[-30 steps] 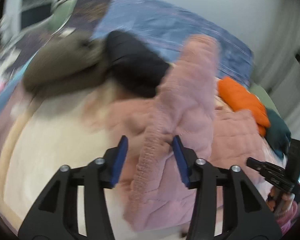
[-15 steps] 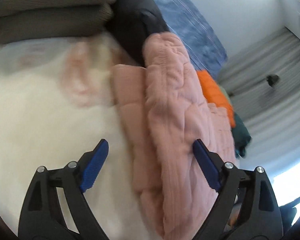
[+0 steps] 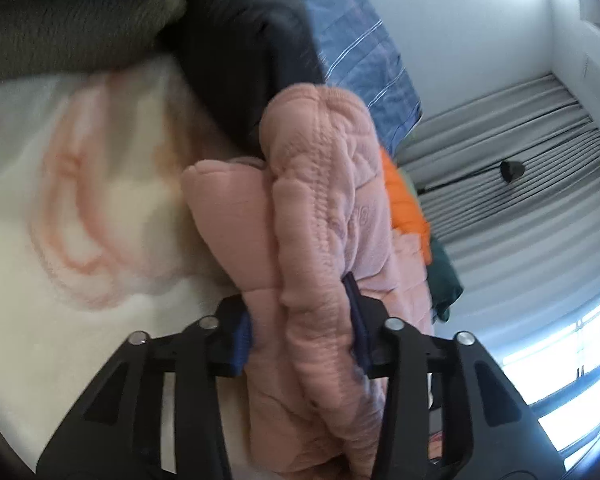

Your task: Fold large clothes

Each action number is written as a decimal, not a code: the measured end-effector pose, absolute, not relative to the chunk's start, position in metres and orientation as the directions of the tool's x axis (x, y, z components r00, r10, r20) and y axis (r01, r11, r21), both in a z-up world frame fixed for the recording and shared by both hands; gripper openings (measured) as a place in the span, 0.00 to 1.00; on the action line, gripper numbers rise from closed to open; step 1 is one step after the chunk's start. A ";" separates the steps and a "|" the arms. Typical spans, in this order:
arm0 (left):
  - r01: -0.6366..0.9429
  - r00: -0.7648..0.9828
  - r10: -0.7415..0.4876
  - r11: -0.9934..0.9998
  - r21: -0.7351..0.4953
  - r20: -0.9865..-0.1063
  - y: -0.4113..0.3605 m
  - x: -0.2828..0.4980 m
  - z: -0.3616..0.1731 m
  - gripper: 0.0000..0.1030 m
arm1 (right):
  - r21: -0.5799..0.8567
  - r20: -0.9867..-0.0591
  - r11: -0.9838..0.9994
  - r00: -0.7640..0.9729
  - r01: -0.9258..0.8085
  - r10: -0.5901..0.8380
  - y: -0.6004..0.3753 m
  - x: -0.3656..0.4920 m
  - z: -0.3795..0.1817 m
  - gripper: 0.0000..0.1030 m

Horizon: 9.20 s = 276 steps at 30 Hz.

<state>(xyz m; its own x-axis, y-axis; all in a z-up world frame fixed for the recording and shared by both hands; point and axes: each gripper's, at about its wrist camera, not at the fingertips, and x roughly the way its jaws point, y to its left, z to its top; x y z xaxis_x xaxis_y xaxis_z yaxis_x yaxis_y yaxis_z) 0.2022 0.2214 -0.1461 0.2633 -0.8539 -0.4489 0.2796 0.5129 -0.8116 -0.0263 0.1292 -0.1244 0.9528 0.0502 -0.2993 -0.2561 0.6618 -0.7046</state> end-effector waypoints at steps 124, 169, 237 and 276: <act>0.775 0.467 -0.604 0.631 -0.029 -0.646 -0.127 0.144 -0.090 0.66 | 0.286 -0.514 0.955 0.854 0.083 0.079 -0.297 -0.031 0.014 0.14; 0.776 0.446 -0.517 0.630 0.029 -0.731 -0.158 0.149 -0.097 0.81 | 0.289 -0.587 0.940 0.809 0.181 0.025 -0.308 0.037 -0.104 0.12; 0.805 0.490 -0.560 0.585 0.100 -0.669 -0.124 0.085 -0.079 0.96 | 0.838 -0.449 0.510 0.775 0.192 0.446 -0.344 -0.074 -0.185 0.81; 0.815 0.468 -0.592 0.575 0.063 -0.657 -0.128 0.093 -0.084 0.98 | 0.736 -0.528 0.653 0.754 0.176 0.392 -0.326 -0.064 -0.152 0.82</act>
<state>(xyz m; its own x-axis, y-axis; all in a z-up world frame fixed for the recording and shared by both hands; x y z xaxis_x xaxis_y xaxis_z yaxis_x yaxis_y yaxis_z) 0.0928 -0.1285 -0.0835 0.4679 -0.5917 -0.6565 0.8154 0.5755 0.0625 -0.0643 -0.3264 -0.1524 0.7536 0.3922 -0.5275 0.1756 0.6533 0.7365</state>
